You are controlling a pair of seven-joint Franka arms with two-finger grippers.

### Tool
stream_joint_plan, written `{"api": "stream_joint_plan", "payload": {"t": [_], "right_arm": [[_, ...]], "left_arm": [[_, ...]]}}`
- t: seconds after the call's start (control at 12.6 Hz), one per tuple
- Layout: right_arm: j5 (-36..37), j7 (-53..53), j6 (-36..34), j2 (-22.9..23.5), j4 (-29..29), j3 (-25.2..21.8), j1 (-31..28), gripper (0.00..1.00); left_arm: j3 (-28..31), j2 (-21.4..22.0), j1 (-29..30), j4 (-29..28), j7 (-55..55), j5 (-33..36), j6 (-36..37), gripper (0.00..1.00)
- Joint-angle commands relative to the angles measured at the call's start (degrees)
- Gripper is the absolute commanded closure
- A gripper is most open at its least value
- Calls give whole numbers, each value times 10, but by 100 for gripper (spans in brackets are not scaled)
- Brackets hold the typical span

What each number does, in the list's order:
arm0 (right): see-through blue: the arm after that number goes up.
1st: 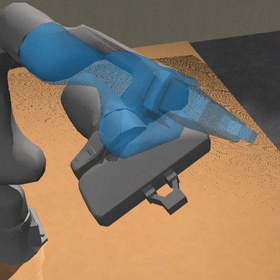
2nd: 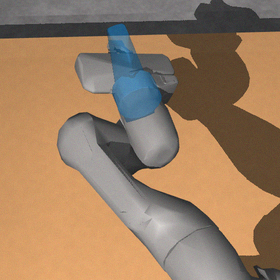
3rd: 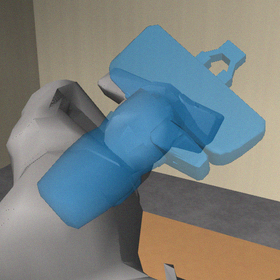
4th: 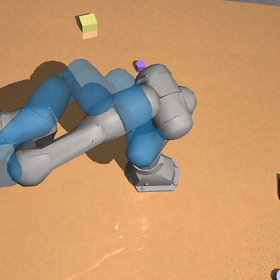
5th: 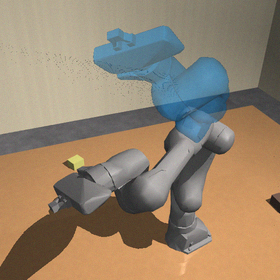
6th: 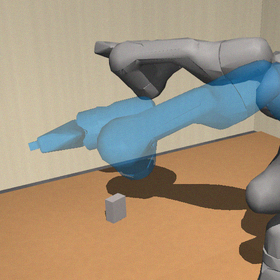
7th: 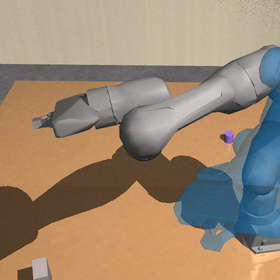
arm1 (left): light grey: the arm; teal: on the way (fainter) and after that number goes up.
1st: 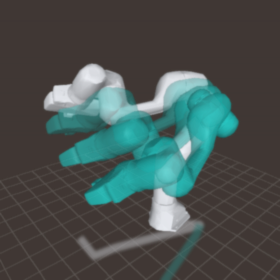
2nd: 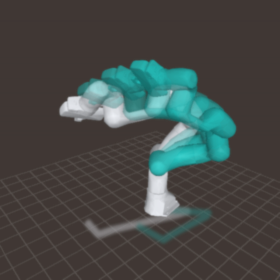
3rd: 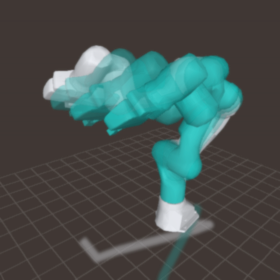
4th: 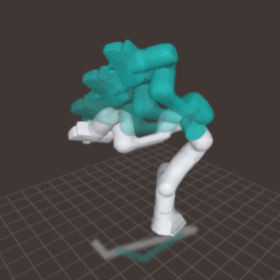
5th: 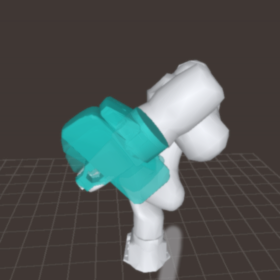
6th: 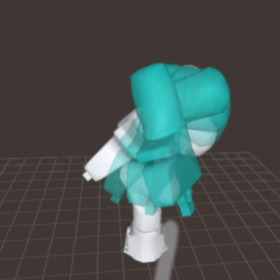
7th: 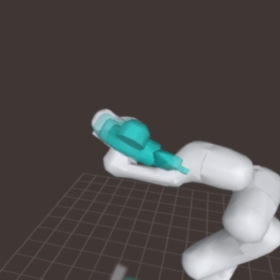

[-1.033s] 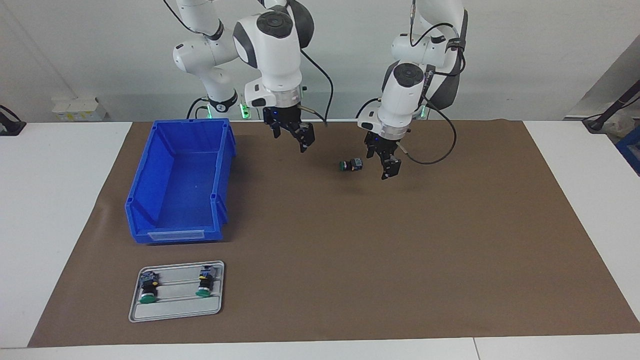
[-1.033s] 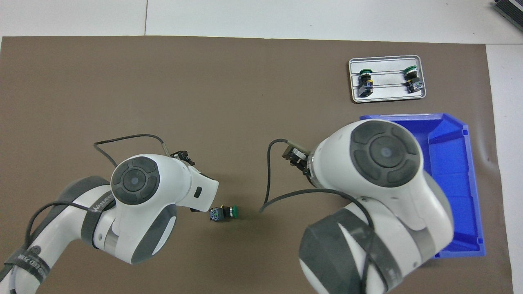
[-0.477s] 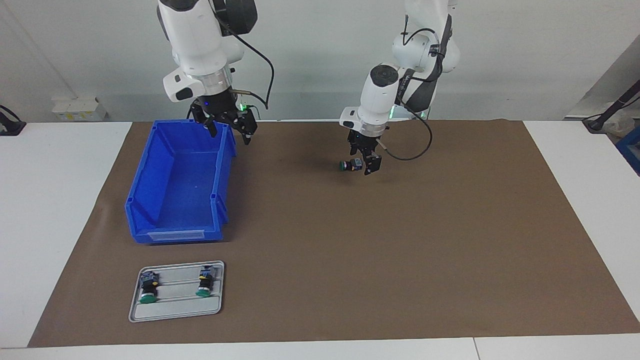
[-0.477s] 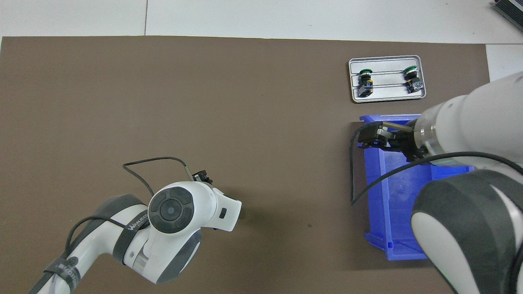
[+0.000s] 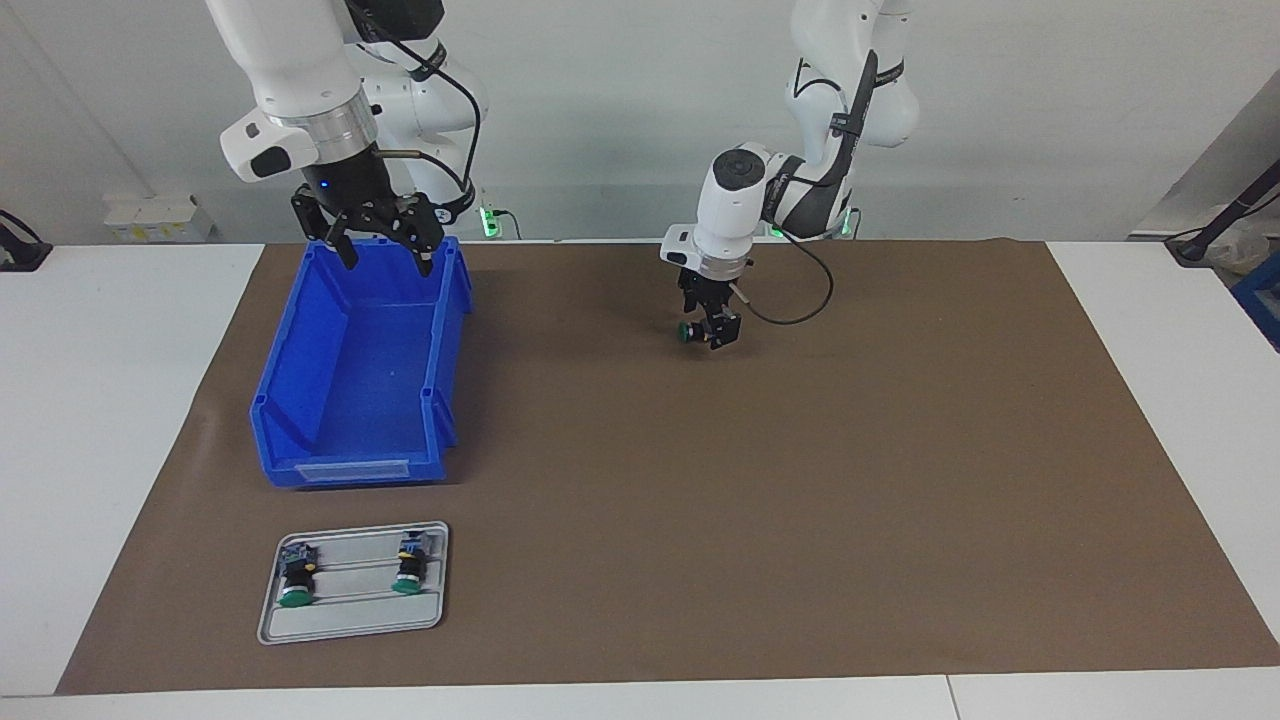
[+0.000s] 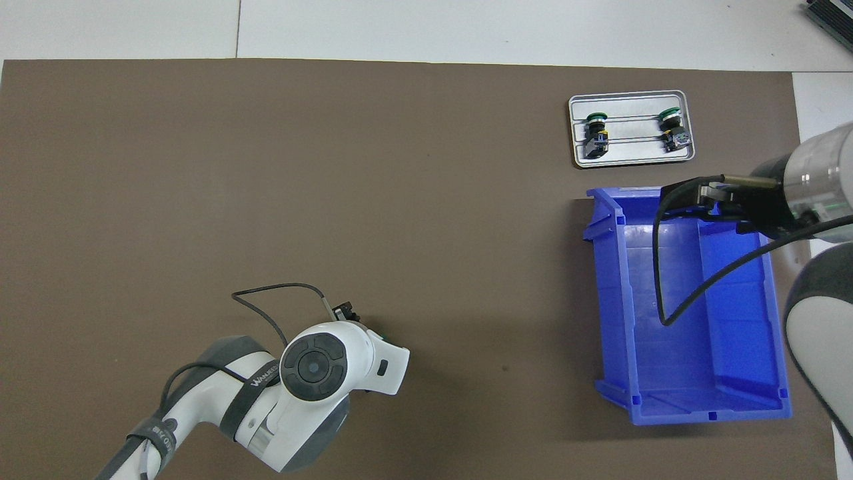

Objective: Place and press button with both arms
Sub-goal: 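Lower the left gripper over the green button on the table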

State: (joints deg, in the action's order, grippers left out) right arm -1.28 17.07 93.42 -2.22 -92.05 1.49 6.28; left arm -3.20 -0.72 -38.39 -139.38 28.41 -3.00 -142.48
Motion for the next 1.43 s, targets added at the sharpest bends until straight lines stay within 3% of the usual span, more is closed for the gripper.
{"api": "stream_joint_plan", "payload": {"t": [0.0, 0.32, 0.72, 1.35], "right_arm": [[-4, -31, -14, 17, 23, 5, -14, 0], [-6, -31, -2, 10, -1, 5, -26, 0], [-6, -31, 8, -14, -51, 5, -34, 0], [16, -40, 25, -9, -48, 4, -51, 0]], "left_arm": [[9, -14, -23, -25, -13, -3, -64, 4], [9, -38, -24, -26, -12, -3, -103, 0], [10, -44, -18, -10, 25, -3, -101, 0], [11, -43, -11, -11, 112, -3, -94, 0]]}}
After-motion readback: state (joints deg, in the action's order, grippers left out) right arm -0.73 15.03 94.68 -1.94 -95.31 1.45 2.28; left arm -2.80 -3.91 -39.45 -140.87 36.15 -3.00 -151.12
